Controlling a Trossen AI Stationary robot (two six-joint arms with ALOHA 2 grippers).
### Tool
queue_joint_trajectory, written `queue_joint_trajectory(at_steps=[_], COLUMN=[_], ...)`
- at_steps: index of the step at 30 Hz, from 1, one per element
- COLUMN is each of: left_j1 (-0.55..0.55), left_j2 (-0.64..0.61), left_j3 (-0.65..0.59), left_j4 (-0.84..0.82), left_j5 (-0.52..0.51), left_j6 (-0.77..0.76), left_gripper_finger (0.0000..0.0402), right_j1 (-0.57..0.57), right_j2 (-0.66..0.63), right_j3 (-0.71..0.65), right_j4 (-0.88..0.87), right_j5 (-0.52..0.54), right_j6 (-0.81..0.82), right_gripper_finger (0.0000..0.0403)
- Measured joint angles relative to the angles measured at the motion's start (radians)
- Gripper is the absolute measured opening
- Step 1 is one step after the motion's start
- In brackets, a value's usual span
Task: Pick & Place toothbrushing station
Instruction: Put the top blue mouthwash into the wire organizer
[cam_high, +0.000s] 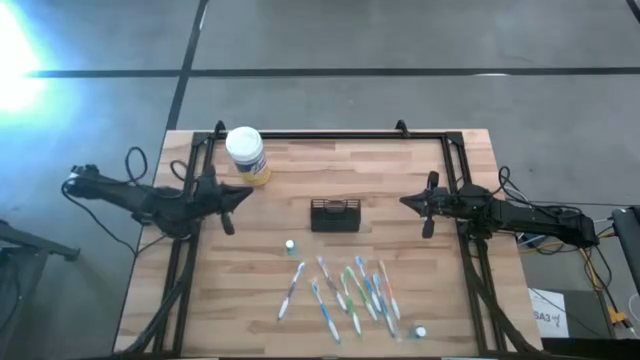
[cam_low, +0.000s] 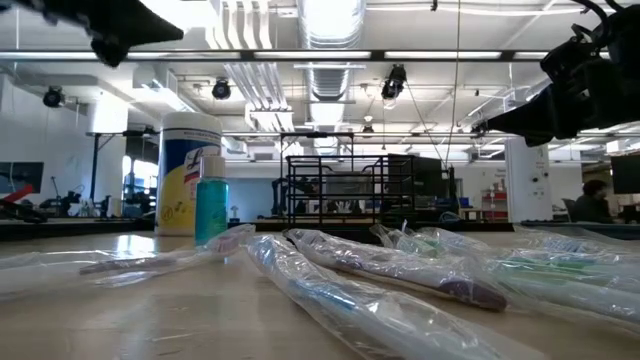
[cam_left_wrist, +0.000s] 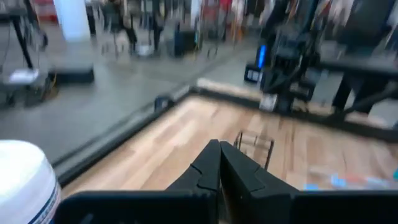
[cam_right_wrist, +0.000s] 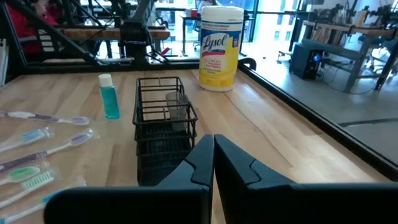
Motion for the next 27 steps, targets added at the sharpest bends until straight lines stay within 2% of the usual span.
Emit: queue_joint_trajectory(at_steps=[3, 5, 11, 17, 22, 27], left_j1=[0.0, 0.0, -0.001, 0.0, 0.0, 0.0], left_j2=[0.137, 0.233, 0.515, 0.737, 0.898, 1.036], left_j3=[0.178, 0.283, 0.552, 0.79, 0.976, 1.096], left_j4=[-0.22, -0.327, -0.548, -0.744, -0.949, -1.047], left_j5=[-0.001, -0.008, 0.021, 0.031, 0.108, 0.241], left_j6=[-0.102, -0.117, -0.152, -0.34, -0.492, -0.518], left_gripper_finger=[0.0009, 0.0006, 0.0006, 0.0016, 0.0056, 0.013], right_j1=[0.0, 0.0, 0.0, 0.0, 0.0, 0.0], right_j2=[0.0, 0.0, 0.0, 0.0, -0.001, 0.0], right_j3=[0.0, 0.0, 0.0, 0.0, 0.0, 0.0], right_j4=[0.0, 0.0, -0.001, -0.002, 0.021, 0.083], right_j5=[-0.002, -0.004, -0.003, -0.002, 0.0, 0.0], right_j6=[0.027, 0.043, 0.048, 0.003, 0.005, 0.007], right_gripper_finger=[0.0008, 0.0008, 0.0008, 0.0008, 0.0008, 0.0008])
